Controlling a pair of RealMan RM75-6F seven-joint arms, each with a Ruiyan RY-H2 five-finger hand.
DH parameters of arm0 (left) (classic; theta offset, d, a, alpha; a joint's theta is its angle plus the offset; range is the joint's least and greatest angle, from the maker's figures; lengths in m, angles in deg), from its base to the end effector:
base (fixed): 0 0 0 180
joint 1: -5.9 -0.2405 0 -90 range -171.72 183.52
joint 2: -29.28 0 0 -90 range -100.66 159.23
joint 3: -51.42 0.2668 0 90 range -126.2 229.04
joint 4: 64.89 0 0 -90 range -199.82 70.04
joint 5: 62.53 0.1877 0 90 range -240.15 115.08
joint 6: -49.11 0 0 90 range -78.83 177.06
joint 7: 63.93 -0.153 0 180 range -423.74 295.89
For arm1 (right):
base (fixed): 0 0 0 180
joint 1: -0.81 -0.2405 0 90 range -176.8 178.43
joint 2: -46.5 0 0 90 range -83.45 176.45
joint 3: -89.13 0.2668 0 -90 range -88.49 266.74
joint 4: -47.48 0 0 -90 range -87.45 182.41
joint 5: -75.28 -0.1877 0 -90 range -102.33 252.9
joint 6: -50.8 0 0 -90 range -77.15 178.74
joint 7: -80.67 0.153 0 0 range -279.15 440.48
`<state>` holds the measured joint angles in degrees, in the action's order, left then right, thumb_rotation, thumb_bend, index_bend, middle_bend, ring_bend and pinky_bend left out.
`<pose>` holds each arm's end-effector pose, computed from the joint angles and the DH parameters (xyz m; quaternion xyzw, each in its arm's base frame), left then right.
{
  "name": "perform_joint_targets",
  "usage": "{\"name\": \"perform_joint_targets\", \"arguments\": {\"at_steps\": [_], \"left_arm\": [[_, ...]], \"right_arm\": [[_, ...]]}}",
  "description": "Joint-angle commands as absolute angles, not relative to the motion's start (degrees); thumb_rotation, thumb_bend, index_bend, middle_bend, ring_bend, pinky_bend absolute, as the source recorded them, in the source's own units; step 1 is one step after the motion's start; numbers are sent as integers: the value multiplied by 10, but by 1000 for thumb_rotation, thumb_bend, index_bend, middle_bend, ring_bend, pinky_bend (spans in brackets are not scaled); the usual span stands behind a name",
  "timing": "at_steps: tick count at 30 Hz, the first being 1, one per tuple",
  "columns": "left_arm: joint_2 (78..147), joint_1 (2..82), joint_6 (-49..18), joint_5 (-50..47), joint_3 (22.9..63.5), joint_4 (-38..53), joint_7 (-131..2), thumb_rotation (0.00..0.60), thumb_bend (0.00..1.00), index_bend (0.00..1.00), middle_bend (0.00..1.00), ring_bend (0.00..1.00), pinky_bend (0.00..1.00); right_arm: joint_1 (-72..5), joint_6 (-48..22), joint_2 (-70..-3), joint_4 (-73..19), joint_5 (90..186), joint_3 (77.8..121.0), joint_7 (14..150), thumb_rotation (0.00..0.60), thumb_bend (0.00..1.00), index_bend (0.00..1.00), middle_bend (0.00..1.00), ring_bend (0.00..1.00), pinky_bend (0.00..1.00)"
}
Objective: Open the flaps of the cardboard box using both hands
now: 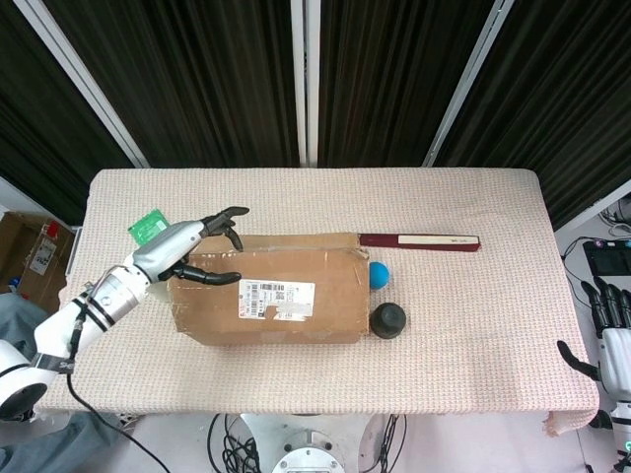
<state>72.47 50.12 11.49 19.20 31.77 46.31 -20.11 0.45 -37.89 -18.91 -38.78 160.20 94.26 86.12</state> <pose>-0.0807 0.3374 0.1952 -0.6769 -0.5433 -0.4564 0.1960 -0.3382 -0.1709 0.2027 0.5480 -0.3850 0.3987 0.6265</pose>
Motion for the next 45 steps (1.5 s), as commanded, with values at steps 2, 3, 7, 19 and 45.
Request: {"name": "perform_joint_targets", "arguments": {"at_steps": [2, 3, 7, 19, 45], "left_arm": [[652, 471, 80, 286, 326, 511, -106, 222, 0, 0, 363, 130, 205], [640, 469, 80, 307, 335, 518, -85, 222, 0, 0, 363, 130, 205], [618, 460, 56, 366, 362, 531, -44, 223, 0, 0, 364, 130, 206], [549, 482, -55, 587, 459, 504, 233, 232, 0, 0, 408, 175, 215], [755, 251, -267, 172, 478, 399, -543, 349, 0, 43, 0, 34, 186]], "right_arm": [[2, -374, -191, -387, 1602, 941, 861, 600, 146, 0, 0, 0, 0], [2, -373, -192, -386, 1602, 941, 862, 600, 146, 0, 0, 0, 0], [2, -373, -195, -383, 1604, 940, 865, 600, 146, 0, 0, 0, 0], [6, -386, -193, -388, 1616, 936, 859, 600, 146, 0, 0, 0, 0], [-139, -278, -86, -701, 1660, 1016, 676, 600, 0, 0, 0, 0, 0]]}}
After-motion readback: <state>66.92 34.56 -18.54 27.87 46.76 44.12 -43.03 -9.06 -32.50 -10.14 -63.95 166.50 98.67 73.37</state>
